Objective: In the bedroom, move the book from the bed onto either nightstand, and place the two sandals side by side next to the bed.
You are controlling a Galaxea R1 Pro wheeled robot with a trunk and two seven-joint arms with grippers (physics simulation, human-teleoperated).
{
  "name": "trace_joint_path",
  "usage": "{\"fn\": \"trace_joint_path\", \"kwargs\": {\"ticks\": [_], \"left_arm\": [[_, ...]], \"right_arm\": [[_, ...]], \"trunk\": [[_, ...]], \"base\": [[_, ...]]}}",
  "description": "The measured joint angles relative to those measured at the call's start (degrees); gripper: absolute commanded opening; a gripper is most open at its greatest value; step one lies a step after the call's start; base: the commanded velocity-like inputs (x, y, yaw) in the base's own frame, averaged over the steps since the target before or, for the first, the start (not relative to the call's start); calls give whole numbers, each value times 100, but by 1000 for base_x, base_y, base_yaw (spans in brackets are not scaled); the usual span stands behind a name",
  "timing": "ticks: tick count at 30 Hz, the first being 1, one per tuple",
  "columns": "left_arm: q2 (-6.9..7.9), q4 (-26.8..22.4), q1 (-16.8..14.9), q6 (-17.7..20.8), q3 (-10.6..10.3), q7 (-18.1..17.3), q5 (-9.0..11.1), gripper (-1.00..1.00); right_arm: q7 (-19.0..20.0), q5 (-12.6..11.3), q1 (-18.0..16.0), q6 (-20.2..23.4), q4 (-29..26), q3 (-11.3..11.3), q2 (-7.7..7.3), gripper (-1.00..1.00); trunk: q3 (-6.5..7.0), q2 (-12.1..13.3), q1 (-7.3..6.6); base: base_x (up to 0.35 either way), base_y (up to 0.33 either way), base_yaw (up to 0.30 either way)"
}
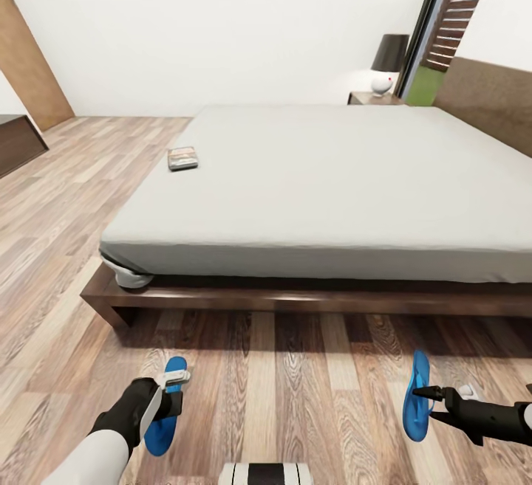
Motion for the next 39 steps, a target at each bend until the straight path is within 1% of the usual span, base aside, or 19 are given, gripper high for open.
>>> {"fn": "trace_joint_path", "kwargs": {"ticks": [4, 8, 11, 39], "left_arm": [[1, -1, 0, -32, -2, 3, -2, -100], [1, -1, 0, -191, -2, 4, -3, -100], [-5, 0, 0, -237, -1, 4, -4, -100], [-17, 6, 0, -253, -5, -3, 0, -100]], "right_arm": [[-3, -1, 1, 0, -6, 0, -2, -100], [-6, 1, 2, 0, -9, 0, -2, -100], [-3, 1, 2, 0, -10, 0, -5, -100], [-2, 0, 1, 0, -11, 0, -4, -100]], "trunk": [[-89, -5, 10], [-177, -11, 21], [-244, -15, 28], [-865, -52, 100]], "base": [[0, 0, 0], [0, 0, 0], [0, 0, 0], [0, 0, 0]]}}
